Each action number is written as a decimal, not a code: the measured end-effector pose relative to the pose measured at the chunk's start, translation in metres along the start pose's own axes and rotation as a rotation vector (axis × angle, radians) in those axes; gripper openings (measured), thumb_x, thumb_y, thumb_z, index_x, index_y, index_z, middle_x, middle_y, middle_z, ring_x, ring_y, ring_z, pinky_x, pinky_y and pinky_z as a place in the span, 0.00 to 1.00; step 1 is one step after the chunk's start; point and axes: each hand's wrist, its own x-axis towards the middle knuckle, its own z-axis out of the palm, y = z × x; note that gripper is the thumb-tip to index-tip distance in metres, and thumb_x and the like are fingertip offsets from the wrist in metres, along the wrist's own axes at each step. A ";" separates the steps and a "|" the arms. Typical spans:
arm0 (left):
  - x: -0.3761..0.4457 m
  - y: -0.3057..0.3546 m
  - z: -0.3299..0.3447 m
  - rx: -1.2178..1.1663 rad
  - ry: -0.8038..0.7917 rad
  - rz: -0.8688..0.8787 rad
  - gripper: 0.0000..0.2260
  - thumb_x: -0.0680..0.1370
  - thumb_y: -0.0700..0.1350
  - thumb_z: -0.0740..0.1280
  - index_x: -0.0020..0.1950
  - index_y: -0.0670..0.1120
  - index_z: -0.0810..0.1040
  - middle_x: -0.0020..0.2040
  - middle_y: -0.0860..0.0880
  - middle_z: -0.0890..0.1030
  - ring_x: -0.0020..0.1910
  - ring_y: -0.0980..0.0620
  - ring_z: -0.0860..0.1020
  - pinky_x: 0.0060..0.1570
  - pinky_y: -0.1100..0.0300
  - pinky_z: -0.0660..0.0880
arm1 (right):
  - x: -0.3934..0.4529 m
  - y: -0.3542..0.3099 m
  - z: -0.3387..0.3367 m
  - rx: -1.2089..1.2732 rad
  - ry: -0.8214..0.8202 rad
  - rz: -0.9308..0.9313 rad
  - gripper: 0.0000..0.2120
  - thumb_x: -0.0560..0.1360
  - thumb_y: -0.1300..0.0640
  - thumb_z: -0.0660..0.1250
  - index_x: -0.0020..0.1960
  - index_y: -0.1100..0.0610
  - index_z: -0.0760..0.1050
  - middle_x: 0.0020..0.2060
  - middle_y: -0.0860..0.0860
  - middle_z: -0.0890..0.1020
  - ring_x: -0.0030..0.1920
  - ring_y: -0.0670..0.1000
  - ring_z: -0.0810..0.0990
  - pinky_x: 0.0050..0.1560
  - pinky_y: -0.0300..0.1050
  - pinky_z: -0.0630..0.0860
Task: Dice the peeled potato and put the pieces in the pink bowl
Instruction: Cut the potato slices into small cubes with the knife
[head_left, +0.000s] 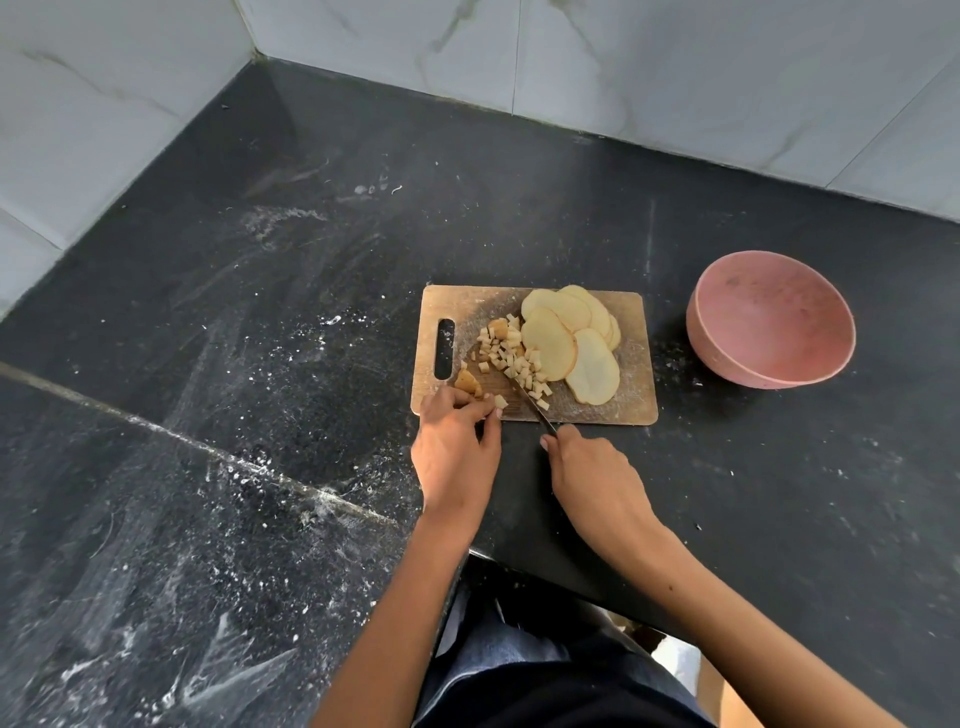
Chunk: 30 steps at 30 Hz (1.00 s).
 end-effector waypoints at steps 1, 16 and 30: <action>0.000 0.000 0.000 0.007 -0.002 0.002 0.06 0.76 0.46 0.71 0.51 0.47 0.85 0.46 0.52 0.76 0.51 0.51 0.74 0.36 0.52 0.77 | 0.000 -0.001 -0.001 0.006 0.006 -0.017 0.16 0.83 0.48 0.48 0.53 0.59 0.67 0.46 0.59 0.79 0.47 0.62 0.78 0.39 0.49 0.68; 0.002 -0.005 0.005 0.001 0.111 -0.058 0.03 0.69 0.45 0.77 0.39 0.47 0.85 0.41 0.51 0.75 0.48 0.49 0.72 0.47 0.57 0.69 | -0.013 0.002 0.007 -0.077 -0.078 -0.007 0.13 0.84 0.49 0.47 0.51 0.57 0.63 0.47 0.58 0.79 0.48 0.62 0.79 0.40 0.49 0.67; 0.000 -0.005 0.002 0.014 0.116 -0.097 0.03 0.70 0.47 0.77 0.41 0.50 0.86 0.41 0.53 0.75 0.46 0.52 0.69 0.48 0.62 0.57 | -0.006 -0.001 -0.001 -0.043 -0.043 -0.061 0.17 0.83 0.47 0.47 0.54 0.58 0.68 0.47 0.58 0.80 0.48 0.62 0.79 0.41 0.51 0.69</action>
